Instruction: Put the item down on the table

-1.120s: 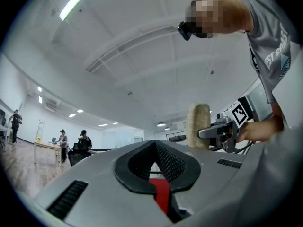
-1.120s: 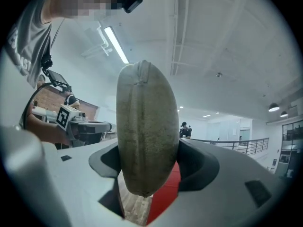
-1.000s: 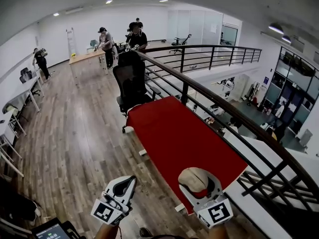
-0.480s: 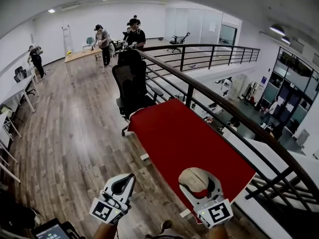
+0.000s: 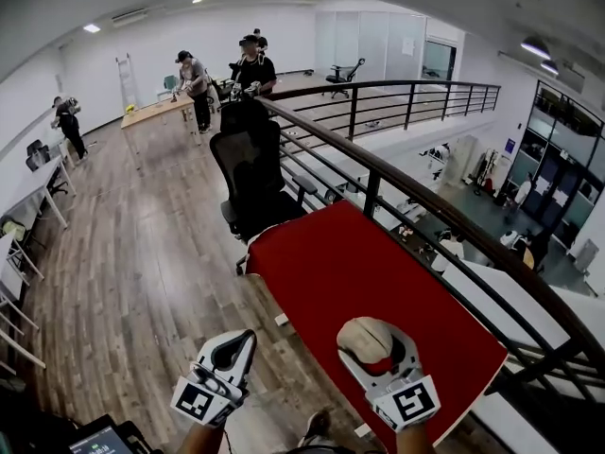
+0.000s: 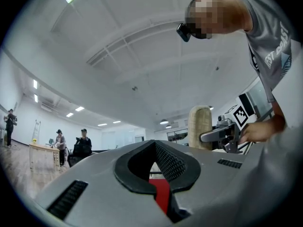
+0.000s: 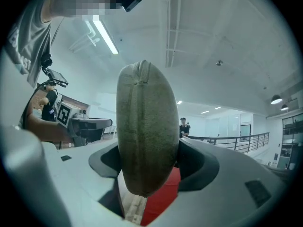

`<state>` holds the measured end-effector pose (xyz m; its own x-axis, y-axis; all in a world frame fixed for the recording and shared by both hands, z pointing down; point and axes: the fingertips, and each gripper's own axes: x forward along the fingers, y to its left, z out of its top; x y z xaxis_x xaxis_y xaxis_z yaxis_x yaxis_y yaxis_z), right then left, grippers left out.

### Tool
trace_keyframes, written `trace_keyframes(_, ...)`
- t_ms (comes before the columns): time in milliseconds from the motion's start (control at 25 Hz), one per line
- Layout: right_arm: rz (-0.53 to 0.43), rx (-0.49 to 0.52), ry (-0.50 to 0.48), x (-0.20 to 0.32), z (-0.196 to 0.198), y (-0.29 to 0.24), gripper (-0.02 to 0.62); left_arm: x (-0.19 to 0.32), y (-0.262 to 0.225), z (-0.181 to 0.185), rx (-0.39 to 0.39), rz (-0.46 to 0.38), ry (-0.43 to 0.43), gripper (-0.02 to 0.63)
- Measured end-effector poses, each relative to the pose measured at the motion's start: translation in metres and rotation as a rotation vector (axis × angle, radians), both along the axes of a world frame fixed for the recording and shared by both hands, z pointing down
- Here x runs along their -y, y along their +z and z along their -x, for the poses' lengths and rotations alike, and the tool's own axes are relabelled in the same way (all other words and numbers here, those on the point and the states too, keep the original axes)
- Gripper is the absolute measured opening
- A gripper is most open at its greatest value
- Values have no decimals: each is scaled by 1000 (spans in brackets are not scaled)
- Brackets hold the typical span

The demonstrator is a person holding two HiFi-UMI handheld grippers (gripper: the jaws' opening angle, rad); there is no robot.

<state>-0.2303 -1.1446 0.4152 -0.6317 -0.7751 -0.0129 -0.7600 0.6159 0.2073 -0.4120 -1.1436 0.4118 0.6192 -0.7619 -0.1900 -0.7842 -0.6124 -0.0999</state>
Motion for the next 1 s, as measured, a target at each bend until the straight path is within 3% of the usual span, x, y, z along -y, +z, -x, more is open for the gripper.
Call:
trace_keyframes(240,31,5,-14,104,-23,-4,282,107,-8,-27,-3,7,0,0)
trace_keyframes(480,30,8,-30,182,-16,3,282,186,6,-28,-14,22,-2,0)
trace_keyframes(800,48,7,7,269,-15,6,282,280,9,-37,-16,40,61,0)
trace_keyframes(1000,83,-20,59,337,-22,34,282,362,46,-52,-29,72,126,0)
